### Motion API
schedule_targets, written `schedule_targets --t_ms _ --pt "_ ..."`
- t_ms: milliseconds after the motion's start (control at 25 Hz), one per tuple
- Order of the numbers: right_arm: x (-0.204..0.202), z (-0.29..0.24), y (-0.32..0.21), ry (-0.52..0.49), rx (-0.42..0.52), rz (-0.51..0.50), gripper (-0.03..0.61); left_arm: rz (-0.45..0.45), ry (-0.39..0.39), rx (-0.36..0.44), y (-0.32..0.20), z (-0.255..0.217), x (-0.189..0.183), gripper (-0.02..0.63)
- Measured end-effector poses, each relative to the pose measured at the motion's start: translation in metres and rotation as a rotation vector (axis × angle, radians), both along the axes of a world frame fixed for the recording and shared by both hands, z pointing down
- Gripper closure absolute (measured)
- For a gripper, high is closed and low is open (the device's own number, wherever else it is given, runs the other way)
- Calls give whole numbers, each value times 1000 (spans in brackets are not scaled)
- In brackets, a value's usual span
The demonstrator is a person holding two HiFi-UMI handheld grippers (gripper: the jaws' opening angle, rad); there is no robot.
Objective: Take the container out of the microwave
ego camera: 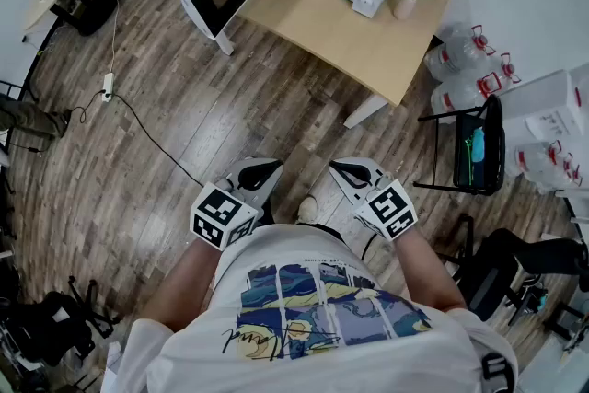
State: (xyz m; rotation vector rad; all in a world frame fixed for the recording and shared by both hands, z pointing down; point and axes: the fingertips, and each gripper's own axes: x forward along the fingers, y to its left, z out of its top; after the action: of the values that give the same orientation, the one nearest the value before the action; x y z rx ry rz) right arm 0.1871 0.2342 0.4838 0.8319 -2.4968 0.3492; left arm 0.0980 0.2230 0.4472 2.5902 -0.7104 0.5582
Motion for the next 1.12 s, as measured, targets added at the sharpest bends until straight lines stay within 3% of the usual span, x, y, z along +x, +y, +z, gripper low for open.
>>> schedule_targets --t_ms 360,640,840,1120 --pt "-44 -1 -81 42 -5 47 572 56 61 53 -90 -12 -37 606" --pt "-94 -6 -172 137 21 25 572 81 112 93 -162 -32 -94 606" --pt "-112 5 -241 319 113 9 570 69 97 72 -192 -24 -141 604" --pt "-79 23 -365 642 275 -38 555 -34 93 78 -251 -23 -165 604"
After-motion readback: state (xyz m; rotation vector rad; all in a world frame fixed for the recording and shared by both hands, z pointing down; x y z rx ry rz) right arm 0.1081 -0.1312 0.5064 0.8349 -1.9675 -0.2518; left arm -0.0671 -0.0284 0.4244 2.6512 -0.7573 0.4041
